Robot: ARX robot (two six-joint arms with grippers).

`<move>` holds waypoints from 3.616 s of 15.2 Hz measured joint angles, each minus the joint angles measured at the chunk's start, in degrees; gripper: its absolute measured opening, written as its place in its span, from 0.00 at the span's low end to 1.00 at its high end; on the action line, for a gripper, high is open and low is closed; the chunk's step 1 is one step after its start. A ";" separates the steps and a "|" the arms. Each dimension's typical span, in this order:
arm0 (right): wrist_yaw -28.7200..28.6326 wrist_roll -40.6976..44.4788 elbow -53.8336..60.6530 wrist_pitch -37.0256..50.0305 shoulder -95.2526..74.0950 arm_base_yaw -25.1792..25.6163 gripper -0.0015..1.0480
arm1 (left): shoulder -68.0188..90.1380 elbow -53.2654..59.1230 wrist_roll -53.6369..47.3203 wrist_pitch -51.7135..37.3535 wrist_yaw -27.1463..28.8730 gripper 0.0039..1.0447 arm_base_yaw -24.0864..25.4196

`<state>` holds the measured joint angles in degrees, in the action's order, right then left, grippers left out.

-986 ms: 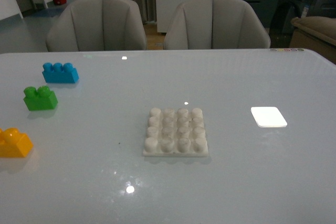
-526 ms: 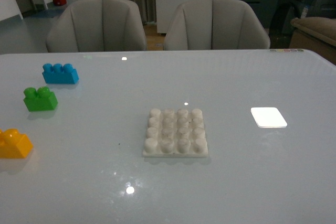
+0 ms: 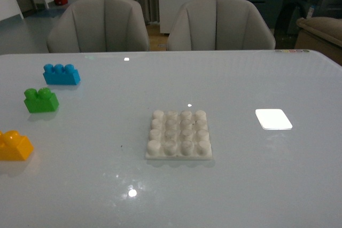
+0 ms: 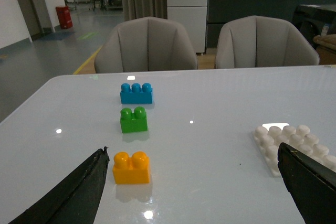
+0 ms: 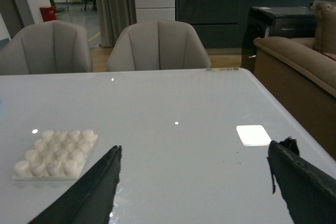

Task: Insert yellow block into base center

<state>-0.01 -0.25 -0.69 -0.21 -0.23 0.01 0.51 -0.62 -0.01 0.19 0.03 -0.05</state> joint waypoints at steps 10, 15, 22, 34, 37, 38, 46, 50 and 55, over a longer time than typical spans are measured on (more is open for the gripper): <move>0.07 0.11 0.00 -0.02 0.00 -0.02 0.94 | 13.99 -10.84 16.61 17.07 35.60 0.94 -4.37; 0.07 0.11 0.00 0.02 0.00 0.00 0.94 | 56.28 -13.77 8.33 -26.12 4.22 0.94 21.70; 0.07 0.11 0.00 0.00 0.00 0.00 0.94 | 100.59 -31.69 -0.81 -39.78 -10.14 0.94 16.11; 0.07 0.11 0.00 0.00 0.00 0.00 0.94 | 112.06 -38.45 -6.10 -41.09 -14.73 0.94 16.02; 0.07 0.11 0.00 0.00 0.00 0.00 0.94 | 113.85 -38.51 -6.49 -41.83 -15.10 0.94 16.00; 0.07 0.11 0.00 0.00 0.00 0.00 0.94 | 114.71 -38.97 -6.51 -42.01 -15.08 0.94 16.00; 0.07 0.11 0.00 0.00 0.00 0.00 0.94 | 118.33 -41.20 -6.40 -44.59 -15.17 0.83 17.51; 0.07 0.11 0.00 0.00 0.00 0.00 0.94 | 118.33 -40.94 -5.73 -46.05 -16.22 0.56 16.94; 0.07 0.11 0.00 0.00 0.00 0.00 0.94 | 118.38 -40.72 -4.96 -46.40 -16.28 0.55 16.48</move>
<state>0.05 -0.14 -0.69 -0.21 -0.23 0.01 118.89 -41.34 -4.97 -46.22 -16.25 16.43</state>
